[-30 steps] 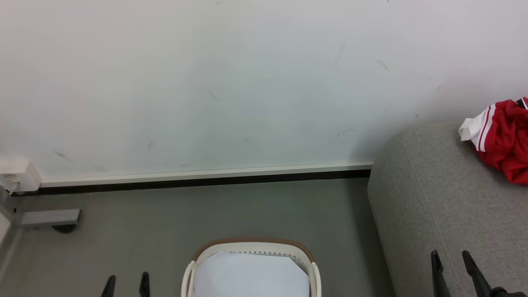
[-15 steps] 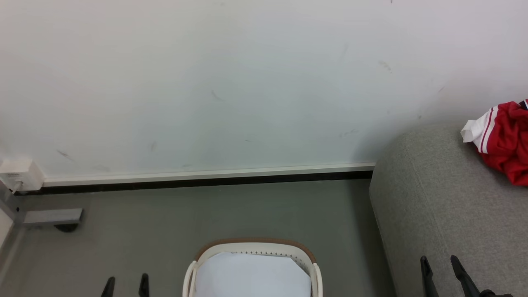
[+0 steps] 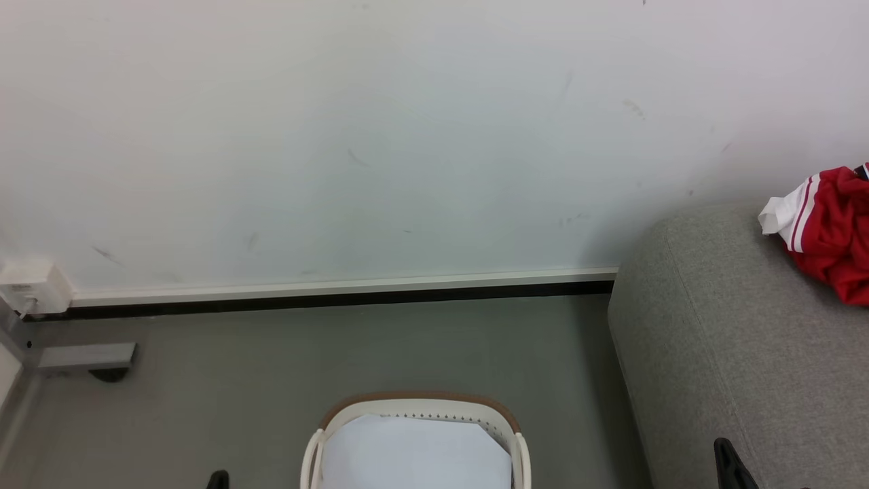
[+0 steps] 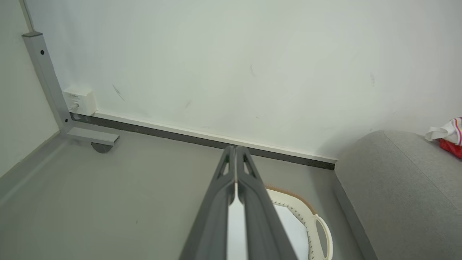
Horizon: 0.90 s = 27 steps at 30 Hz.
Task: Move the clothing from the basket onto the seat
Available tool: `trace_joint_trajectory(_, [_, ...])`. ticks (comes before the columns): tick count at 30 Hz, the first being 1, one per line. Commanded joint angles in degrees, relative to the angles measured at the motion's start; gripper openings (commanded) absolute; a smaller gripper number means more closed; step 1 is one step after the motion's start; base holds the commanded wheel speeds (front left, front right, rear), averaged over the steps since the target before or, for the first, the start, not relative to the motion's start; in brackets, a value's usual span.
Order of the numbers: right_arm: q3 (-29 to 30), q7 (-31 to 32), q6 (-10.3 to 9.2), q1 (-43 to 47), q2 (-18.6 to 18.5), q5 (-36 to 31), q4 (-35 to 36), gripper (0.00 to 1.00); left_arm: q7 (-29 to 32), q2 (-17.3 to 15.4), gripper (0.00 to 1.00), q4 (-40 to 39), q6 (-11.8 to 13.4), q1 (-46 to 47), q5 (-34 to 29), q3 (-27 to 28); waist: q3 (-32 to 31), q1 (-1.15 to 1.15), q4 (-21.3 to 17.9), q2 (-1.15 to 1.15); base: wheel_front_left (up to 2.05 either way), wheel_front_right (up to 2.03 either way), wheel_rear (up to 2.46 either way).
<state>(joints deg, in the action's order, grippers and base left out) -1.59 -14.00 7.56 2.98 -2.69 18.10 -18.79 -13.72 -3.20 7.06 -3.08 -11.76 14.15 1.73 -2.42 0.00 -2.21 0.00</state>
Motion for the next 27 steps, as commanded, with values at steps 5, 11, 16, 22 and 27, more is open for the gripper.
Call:
trace_joint_trajectory(5, [0.9,1.8,-0.01,-1.6,-0.2,7.0,1.2,0.0,1.7,-0.3,0.0,-0.2,-0.6,2.5,7.4,0.8,0.1,0.0,0.1,0.0,0.0,0.0,0.0])
trace_joint_trajectory(11, [1.5,3.4,-0.02,-2.3,-0.2,12.8,1.6,0.0,3.3,-0.3,0.0,0.3,-0.9,3.8,13.6,1.0,0.3,0.0,0.2,0.0,0.0,0.0,0.0])
trace_joint_trajectory(16, [2.0,4.7,-0.02,-2.8,-0.2,17.3,1.9,0.0,4.5,-0.3,0.0,0.8,-1.2,4.9,18.3,1.3,0.4,0.0,0.3,0.0,0.0,0.0,0.0])
trace_joint_trajectory(22, [2.6,6.1,-0.03,-3.4,-0.2,22.4,2.1,0.0,5.9,-0.2,0.0,1.3,-1.5,6.1,23.7,1.6,0.5,0.0,0.4,0.0,0.0,0.0,0.0])
trace_joint_trajectory(27, [3.0,7.2,-0.03,-4.0,-0.2,26.4,2.4,0.0,7.0,-0.2,0.0,1.7,-1.7,7.0,27.9,1.8,0.6,0.0,0.5,0.0,0.0,0.0,0.0])
